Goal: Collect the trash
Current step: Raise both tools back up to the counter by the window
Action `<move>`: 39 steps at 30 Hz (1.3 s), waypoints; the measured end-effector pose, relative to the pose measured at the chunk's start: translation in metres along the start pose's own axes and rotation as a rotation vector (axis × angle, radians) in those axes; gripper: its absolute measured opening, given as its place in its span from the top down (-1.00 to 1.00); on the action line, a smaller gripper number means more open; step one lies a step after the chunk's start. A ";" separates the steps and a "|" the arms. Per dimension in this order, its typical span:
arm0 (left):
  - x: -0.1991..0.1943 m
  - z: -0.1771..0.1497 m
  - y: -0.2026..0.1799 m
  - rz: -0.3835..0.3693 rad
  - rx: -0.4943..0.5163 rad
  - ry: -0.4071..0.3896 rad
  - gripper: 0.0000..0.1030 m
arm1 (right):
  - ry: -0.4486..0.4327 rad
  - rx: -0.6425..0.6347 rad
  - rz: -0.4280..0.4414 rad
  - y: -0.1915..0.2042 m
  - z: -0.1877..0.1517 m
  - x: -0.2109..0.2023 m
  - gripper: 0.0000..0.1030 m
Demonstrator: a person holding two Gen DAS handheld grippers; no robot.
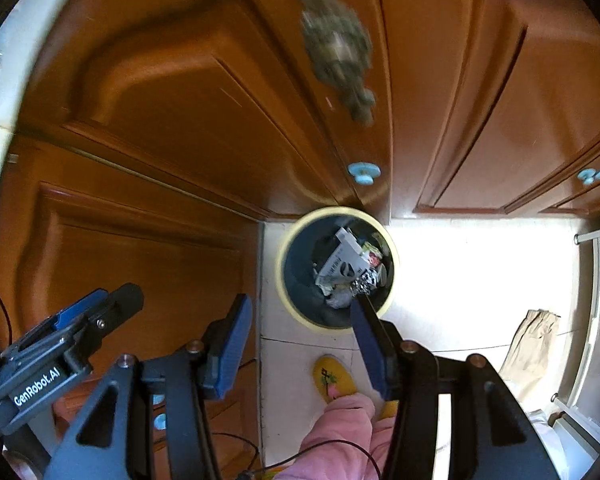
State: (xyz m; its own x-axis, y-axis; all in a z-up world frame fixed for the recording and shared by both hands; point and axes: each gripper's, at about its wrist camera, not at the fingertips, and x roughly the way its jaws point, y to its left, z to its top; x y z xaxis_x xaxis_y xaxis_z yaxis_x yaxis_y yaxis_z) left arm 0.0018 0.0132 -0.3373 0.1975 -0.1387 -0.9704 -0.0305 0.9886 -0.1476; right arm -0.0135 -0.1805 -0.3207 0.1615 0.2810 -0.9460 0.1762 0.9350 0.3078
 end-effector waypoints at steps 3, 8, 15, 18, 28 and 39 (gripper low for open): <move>-0.034 0.002 -0.002 -0.017 -0.016 -0.024 -0.30 | -0.026 -0.021 0.016 0.011 0.001 -0.031 -0.01; -0.086 0.003 -0.012 -0.016 -0.004 -0.055 -0.30 | -0.063 -0.060 0.033 0.027 0.003 -0.075 -0.01; -0.154 0.014 -0.019 -0.028 0.008 -0.127 -0.30 | -0.127 -0.088 0.069 0.049 0.006 -0.137 -0.01; -0.180 0.020 -0.021 -0.031 0.012 -0.165 -0.30 | -0.159 -0.084 0.090 0.056 0.011 -0.164 -0.01; -0.260 0.059 -0.033 -0.059 0.052 -0.311 -0.31 | -0.319 -0.081 0.131 0.078 0.024 -0.242 -0.01; -0.329 0.119 -0.041 -0.089 0.102 -0.438 -0.33 | -0.471 -0.063 0.143 0.104 0.054 -0.320 -0.01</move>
State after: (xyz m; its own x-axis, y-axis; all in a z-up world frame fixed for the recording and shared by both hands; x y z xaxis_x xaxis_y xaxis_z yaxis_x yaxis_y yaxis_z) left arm 0.0551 0.0251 0.0112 0.5914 -0.2072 -0.7793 0.0972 0.9777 -0.1861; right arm 0.0052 -0.1850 0.0191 0.6035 0.2924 -0.7418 0.0635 0.9097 0.4103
